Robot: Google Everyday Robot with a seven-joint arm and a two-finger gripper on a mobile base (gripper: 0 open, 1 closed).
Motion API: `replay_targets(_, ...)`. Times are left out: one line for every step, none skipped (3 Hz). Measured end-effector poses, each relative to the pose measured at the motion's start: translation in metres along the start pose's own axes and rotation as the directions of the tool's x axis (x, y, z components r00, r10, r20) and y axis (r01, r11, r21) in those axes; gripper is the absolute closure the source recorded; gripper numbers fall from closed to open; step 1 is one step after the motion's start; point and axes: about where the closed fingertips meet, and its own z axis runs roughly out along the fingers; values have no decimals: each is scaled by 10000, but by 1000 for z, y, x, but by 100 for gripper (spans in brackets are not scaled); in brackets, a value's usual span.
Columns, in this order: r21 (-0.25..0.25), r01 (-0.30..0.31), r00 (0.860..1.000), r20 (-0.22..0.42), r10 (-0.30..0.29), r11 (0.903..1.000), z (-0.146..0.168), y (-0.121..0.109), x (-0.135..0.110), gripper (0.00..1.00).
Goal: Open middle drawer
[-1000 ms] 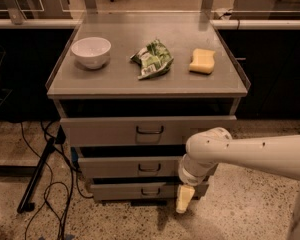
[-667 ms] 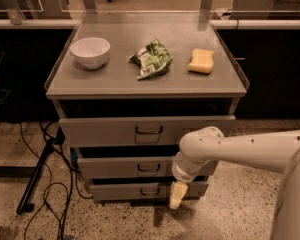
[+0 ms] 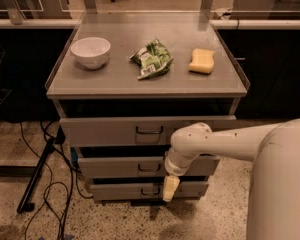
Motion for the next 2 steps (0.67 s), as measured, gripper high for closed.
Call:
replay_targets(-8, 31, 10000, -92, -31, 10000, 10, -7, -1, 0)
replay_targets(-287, 8, 9996, -271, -16, 9996, 37, -12, -1, 0)
